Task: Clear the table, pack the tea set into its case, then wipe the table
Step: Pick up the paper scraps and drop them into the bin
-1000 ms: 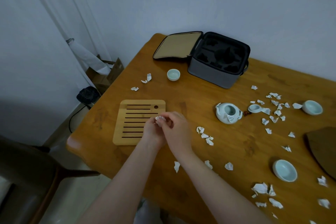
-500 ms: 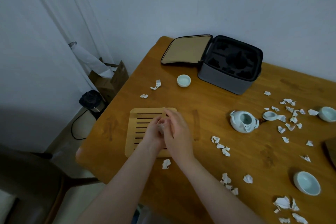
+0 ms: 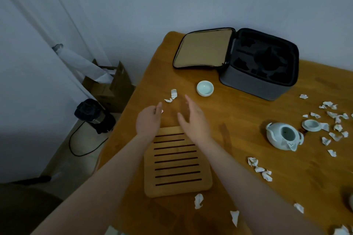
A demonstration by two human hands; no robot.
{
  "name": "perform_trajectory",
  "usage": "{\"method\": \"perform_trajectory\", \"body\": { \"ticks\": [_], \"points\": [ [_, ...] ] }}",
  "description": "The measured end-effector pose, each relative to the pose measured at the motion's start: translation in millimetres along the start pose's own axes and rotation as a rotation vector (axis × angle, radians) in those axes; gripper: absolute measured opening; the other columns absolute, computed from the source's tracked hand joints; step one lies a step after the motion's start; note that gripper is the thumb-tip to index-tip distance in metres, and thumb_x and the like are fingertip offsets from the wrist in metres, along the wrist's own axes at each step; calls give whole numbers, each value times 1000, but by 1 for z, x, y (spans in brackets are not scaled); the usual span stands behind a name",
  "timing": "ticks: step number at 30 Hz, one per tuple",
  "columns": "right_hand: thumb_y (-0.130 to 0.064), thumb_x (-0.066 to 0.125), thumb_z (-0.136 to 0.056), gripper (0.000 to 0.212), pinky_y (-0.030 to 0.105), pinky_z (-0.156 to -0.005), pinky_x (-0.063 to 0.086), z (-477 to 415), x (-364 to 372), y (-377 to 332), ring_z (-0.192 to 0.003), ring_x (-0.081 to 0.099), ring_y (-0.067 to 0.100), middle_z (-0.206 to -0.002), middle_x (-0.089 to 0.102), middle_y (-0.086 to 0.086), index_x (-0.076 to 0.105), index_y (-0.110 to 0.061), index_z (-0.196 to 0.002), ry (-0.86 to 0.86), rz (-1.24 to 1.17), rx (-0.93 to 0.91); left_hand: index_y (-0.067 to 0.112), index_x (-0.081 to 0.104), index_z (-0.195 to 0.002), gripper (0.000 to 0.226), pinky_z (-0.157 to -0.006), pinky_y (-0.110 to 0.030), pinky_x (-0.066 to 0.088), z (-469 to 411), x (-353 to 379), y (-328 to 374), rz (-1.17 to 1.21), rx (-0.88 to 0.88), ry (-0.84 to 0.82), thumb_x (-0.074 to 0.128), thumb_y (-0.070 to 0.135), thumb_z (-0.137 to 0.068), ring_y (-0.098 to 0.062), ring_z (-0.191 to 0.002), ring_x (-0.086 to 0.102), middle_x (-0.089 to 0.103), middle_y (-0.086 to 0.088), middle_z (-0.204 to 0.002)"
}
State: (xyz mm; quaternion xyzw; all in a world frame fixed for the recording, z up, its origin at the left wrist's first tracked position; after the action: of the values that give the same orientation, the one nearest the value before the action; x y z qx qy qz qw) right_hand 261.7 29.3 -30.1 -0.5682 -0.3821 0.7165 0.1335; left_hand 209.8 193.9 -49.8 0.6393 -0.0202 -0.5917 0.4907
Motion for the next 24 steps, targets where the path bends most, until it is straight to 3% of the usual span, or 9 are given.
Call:
{"method": "perform_trajectory", "body": {
  "ticks": [4, 7, 12, 15, 18, 24],
  "points": [
    [-29, 57, -96, 60, 31, -109, 38, -38, 24, 6, -138, 36, 18, -153, 34, 1, 33, -22, -150, -51, 194, -37, 19, 50, -85, 34, -51, -23, 34, -25, 1, 6, -421, 187, 35, 29, 38, -104, -9, -56, 50, 50, 5, -65],
    [-29, 58, -95, 57, 35, -109, 38, -62, 39, -2, -139, 32, 23, -158, 25, 3, 37, -23, -147, -53, 284, -40, 19, 40, -101, 26, -46, -22, 33, -31, 12, 4, -559, 218, -11, 28, 42, -103, -8, -52, 48, 50, 5, -65],
    [-25, 56, -97, 49, 35, -106, 39, -87, 54, -21, -136, 34, 23, -157, 29, 3, 44, -20, -144, -55, 423, -124, 23, 28, -98, 39, -41, -21, 30, -27, 27, 5, -695, 285, -51, 30, 62, -95, -6, -49, 42, 44, 6, -65],
    [-15, 53, -97, 31, 31, -95, 43, -90, 58, -18, -122, 44, 21, -138, 51, 5, 60, -14, -127, -31, 486, -158, 22, 35, -105, 35, -41, -21, 25, -28, 30, 4, -729, 320, -59, 30, 55, -98, -6, -50, 40, 45, 5, -70],
    [-8, 53, -96, 22, 30, -84, 46, -81, 61, -15, -113, 47, 21, -125, 59, 7, 68, -9, -112, -8, 525, -188, 20, 38, -109, 30, -41, -22, 25, -28, 35, 3, -732, 333, -81, 29, 48, -102, -8, -54, 40, 45, 4, -74],
    [3, 49, -92, 28, 32, -85, 48, -66, 58, -12, -114, 49, 23, -124, 59, 9, 67, -4, -113, -37, 509, -193, 18, 40, -101, 21, -45, -22, 29, -26, 42, 8, -677, 374, -117, 31, 37, -104, -10, -58, 47, 56, 2, -79]
  ]
}}
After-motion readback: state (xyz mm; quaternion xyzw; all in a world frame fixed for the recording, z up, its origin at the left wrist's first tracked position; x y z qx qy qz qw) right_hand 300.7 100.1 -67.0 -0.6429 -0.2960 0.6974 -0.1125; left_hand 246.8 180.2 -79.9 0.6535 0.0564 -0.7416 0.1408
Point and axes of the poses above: each hand's wrist, its own z-axis away from the middle knuckle, its own x-axis out of the palm, y = z × x, the point moved 9 cm from there along -z, towards the middle knuckle
